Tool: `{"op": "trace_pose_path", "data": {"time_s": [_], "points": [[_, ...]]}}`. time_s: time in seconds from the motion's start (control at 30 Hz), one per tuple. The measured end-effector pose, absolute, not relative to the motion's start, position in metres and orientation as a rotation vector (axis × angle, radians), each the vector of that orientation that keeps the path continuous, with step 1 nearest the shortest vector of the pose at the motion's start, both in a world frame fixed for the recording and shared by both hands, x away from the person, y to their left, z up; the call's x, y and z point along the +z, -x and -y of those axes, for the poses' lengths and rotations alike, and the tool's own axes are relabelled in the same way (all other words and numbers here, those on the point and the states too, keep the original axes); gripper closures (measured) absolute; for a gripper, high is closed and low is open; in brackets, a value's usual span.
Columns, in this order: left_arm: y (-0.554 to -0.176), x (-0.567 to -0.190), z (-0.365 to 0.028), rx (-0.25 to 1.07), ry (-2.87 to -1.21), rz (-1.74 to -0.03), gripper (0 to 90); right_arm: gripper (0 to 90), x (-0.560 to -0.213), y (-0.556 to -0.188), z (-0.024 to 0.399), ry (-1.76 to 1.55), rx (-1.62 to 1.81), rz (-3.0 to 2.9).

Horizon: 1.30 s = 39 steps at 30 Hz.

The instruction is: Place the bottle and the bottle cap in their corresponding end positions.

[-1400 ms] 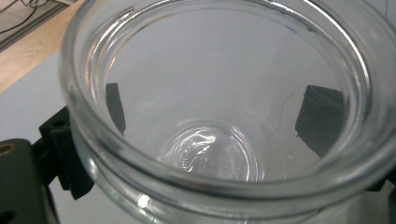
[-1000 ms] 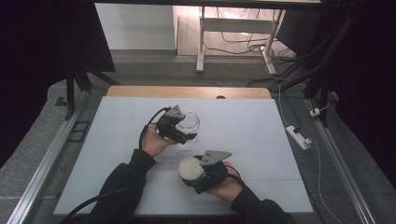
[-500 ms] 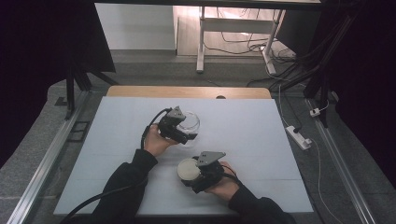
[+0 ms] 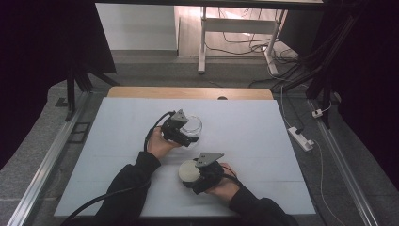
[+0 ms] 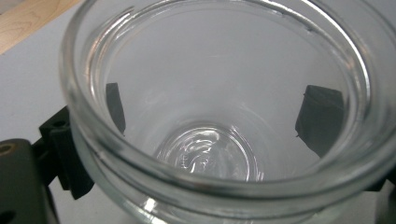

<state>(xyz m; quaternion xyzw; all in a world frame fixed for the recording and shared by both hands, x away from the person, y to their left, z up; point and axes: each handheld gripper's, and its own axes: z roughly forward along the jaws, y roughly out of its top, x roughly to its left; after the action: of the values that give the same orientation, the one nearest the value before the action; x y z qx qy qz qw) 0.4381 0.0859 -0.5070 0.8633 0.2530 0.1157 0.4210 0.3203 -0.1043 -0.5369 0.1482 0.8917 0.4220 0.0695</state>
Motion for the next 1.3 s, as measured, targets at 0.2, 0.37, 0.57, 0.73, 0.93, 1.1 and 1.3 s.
{"op": "trace_pose_path", "data": {"time_s": [0.2,0.37,0.57,0.73,0.93,1.1,1.3], "points": [[-0.438,-0.51,-0.084,0.303,-2.175,-0.627,6.8,6.9,-0.539,-0.323,0.101,-0.473,1.222,-2.712],[-0.439,-0.51,-0.084,0.304,-2.172,-0.624,6.7,6.8,-0.541,-0.324,0.098,-0.478,1.162,-2.739],[-0.439,-0.511,-0.085,0.296,-2.167,-0.63,6.3,6.6,-0.541,-0.325,0.097,-0.48,1.141,-2.738],[-0.439,-0.512,-0.086,0.282,-2.152,-0.658,5.8,5.4,-0.54,-0.325,0.098,-0.497,1.161,-2.73],[-0.439,-0.51,-0.085,0.27,-2.165,-0.683,3.1,2.9,-0.54,-0.326,0.099,-0.515,1.18,-2.727],[-0.436,-0.511,-0.088,0.267,-2.192,-0.688,0.5,2.3,-0.538,-0.325,0.1,-0.508,1.179,-2.719],[-0.432,-0.51,-0.094,0.262,-2.202,-0.7,0.0,2.2,-0.535,-0.325,0.102,-0.522,1.201,-2.708]]}}
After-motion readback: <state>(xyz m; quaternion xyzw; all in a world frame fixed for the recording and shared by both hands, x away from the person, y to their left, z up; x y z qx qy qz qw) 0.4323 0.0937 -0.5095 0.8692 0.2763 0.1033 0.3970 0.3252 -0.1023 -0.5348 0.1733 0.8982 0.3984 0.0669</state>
